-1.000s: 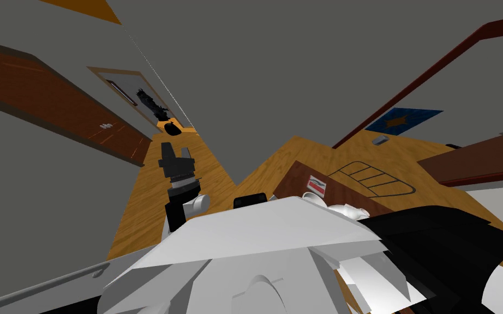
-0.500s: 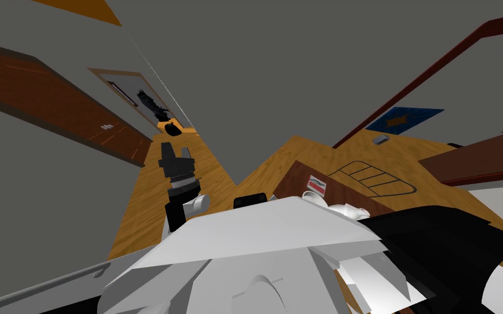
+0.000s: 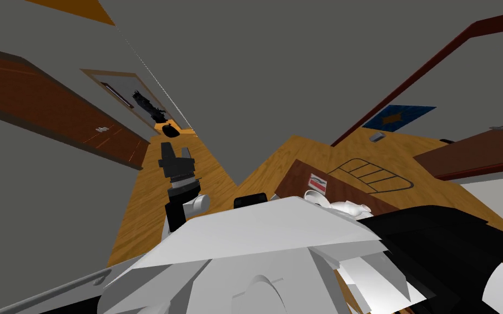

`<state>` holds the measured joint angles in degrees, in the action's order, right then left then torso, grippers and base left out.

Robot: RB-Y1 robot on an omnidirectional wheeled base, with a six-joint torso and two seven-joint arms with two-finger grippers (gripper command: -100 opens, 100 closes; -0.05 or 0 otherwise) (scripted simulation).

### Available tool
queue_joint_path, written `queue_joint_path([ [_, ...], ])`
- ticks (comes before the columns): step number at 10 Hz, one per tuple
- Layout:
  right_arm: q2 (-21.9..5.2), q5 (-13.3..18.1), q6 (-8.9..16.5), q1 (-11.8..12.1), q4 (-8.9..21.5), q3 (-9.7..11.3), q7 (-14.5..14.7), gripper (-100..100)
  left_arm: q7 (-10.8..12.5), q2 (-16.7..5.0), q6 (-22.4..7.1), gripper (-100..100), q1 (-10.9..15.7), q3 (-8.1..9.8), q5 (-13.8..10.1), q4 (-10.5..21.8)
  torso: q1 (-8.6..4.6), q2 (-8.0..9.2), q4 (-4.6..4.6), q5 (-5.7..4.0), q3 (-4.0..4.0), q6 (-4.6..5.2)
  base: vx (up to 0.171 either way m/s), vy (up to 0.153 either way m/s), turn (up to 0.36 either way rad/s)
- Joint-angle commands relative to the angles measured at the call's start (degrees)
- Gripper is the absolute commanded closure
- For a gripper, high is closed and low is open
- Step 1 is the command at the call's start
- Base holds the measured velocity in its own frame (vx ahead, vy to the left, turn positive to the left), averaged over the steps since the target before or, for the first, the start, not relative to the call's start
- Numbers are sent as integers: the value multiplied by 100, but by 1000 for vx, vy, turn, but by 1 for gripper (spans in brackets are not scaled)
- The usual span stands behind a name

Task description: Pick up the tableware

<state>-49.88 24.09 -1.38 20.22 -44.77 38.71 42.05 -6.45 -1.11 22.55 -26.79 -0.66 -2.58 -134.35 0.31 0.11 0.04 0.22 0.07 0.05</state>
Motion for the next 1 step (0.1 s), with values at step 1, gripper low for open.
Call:
queue_joint_path([
  [1, 0, 0, 0, 0, 0, 0, 0, 0, 0, 0, 0, 0, 0, 0, 0, 0, 0, 0, 0, 0, 0, 0, 0, 9, 0],
])
